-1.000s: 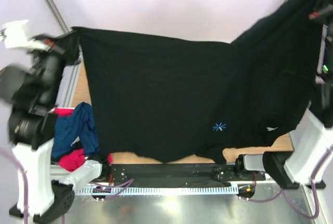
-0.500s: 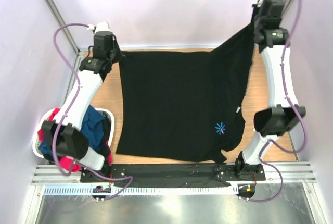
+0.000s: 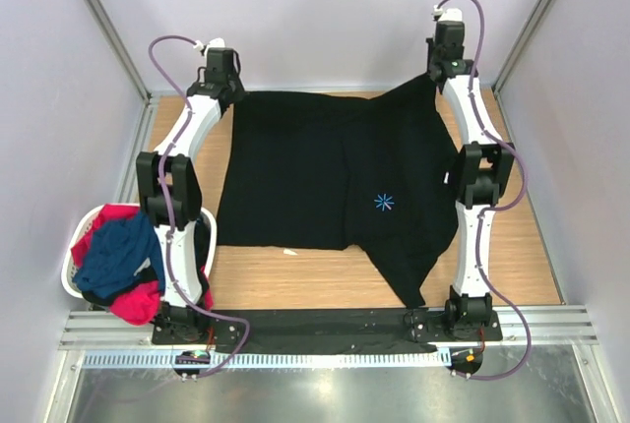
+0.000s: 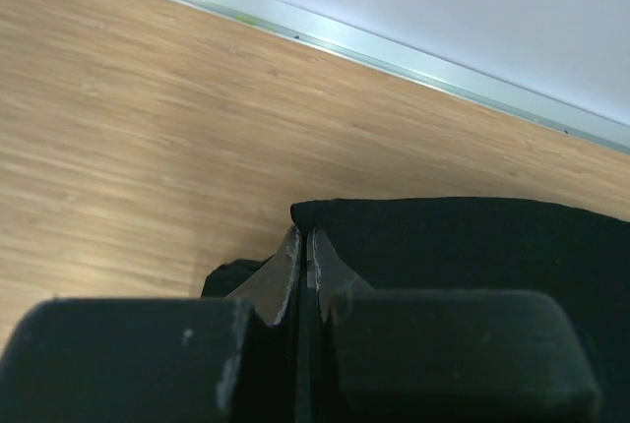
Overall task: Fold and stack the t-shirts
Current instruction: Flatten the tshirt out, then fold the tshirt
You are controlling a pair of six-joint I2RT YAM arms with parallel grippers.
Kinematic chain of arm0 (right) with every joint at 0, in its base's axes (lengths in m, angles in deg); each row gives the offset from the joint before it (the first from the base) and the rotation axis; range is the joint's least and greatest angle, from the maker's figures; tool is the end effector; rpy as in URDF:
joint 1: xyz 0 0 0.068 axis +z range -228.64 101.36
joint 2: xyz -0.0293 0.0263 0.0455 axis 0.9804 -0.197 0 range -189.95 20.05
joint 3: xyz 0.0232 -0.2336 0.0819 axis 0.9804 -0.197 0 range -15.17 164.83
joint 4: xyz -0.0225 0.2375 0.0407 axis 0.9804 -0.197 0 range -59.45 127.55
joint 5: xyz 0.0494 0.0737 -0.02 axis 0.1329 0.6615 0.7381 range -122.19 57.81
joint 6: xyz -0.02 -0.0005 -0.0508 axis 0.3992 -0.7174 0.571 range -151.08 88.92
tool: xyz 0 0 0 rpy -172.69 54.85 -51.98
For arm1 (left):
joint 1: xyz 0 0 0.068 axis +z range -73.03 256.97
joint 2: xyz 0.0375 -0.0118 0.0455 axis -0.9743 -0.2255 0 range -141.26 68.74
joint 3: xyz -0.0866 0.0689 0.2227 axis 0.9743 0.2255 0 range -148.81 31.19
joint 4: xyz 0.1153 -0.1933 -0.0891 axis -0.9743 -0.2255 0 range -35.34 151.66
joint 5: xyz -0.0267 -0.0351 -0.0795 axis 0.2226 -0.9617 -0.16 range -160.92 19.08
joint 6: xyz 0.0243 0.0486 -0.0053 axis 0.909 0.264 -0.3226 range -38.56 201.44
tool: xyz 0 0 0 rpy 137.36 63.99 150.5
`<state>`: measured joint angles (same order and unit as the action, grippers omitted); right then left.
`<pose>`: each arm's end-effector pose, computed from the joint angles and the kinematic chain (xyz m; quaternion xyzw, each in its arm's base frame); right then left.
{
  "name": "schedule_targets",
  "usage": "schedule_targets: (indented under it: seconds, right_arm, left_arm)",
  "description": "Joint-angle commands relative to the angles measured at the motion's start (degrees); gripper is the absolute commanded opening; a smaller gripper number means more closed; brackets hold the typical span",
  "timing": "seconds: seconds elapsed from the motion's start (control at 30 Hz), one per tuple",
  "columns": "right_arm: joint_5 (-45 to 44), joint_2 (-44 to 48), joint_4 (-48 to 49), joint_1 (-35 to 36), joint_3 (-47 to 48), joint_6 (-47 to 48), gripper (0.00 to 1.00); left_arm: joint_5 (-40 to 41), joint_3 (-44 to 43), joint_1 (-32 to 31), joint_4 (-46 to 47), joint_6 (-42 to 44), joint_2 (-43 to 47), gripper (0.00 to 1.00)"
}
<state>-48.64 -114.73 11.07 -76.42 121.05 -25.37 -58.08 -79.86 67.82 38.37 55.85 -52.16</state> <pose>0.5098 0.0094 0.3026 0.0188 0.8382 -0.1368 0.5275 0.4611 -0.0661 0.2794 -0.1777 0.8573 -0.0474 0.4809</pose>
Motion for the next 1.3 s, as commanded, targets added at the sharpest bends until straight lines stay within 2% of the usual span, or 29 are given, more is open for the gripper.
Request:
schedule_targets:
  seconds: [0.0,0.17,0.43,0.53,0.97,1.27]
  right_arm:
    - [-1.7,0.2,9.2,0.9,5.9,0.3,0.01]
    - [-2.1,-5.5,10.8,1.7,7.6,-1.3,0.01]
    - [-3.2,-9.0,10.7,2.5,8.0,-4.0,0.01]
    - [-3.2,-8.7,9.7,2.5,7.9,-4.3,0.01]
    - [-6.1,-3.1,5.6,3.8,6.2,-2.2,0.01]
    - [-7.7,-2.4,4.9,5.2,7.7,-2.1,0.01]
  left_arm:
    - [-0.7,-5.7,1.2,3.0,0.7,-1.7,0.0]
    - [-1.7,-8.4,2.6,1.9,-1.3,-6.8,0.0]
    - [-3.2,-10.0,4.5,2.1,-2.3,-10.9,0.0]
    - [-6.6,-11.1,5.5,2.3,-1.8,-12.9,0.0]
    - [-11.6,-12.7,7.2,5.6,6.2,-18.1,0.0]
    - [-14.1,-14.3,7.6,7.4,5.1,-19.7,0.0]
